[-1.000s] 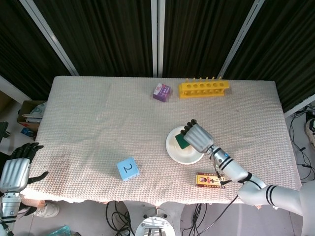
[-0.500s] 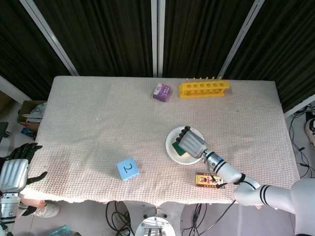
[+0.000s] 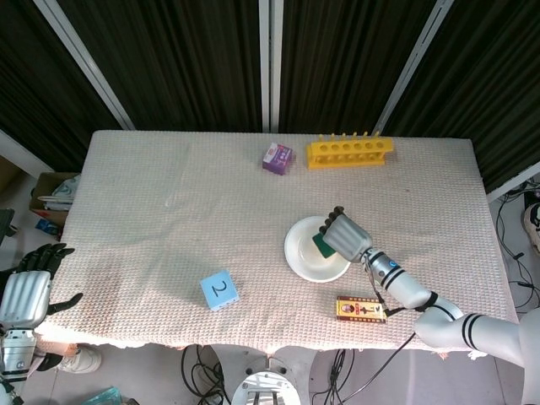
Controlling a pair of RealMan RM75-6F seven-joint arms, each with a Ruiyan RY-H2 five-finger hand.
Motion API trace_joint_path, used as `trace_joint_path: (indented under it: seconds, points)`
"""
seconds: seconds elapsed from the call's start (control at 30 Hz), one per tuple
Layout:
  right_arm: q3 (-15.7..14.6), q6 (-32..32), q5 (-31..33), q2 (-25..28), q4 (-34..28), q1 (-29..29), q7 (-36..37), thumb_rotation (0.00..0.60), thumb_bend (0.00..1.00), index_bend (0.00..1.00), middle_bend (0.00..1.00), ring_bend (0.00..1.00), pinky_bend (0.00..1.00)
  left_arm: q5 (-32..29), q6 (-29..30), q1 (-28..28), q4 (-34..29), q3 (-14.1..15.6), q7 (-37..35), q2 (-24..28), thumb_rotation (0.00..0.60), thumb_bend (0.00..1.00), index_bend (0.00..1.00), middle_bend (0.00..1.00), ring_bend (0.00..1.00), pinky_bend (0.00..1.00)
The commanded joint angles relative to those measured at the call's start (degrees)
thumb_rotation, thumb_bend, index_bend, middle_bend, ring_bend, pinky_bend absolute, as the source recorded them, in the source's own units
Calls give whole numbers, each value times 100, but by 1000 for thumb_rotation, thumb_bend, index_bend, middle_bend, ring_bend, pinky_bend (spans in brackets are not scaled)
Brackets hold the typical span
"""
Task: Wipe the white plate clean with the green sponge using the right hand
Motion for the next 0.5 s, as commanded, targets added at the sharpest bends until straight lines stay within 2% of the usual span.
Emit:
trace_joint_path:
  seconds: [0.03, 0.5]
  points:
    - [41, -178, 127, 19, 36, 130, -225, 600, 744, 674, 524, 329, 270, -8, 3, 10, 12, 4, -13, -8, 600, 0, 230, 160, 119, 168]
    - [20, -388, 101, -441, -15, 460, -585, 600, 751, 680, 526, 329, 262, -4, 102, 97, 95, 24, -112, -36, 600, 0, 230, 160, 119, 168]
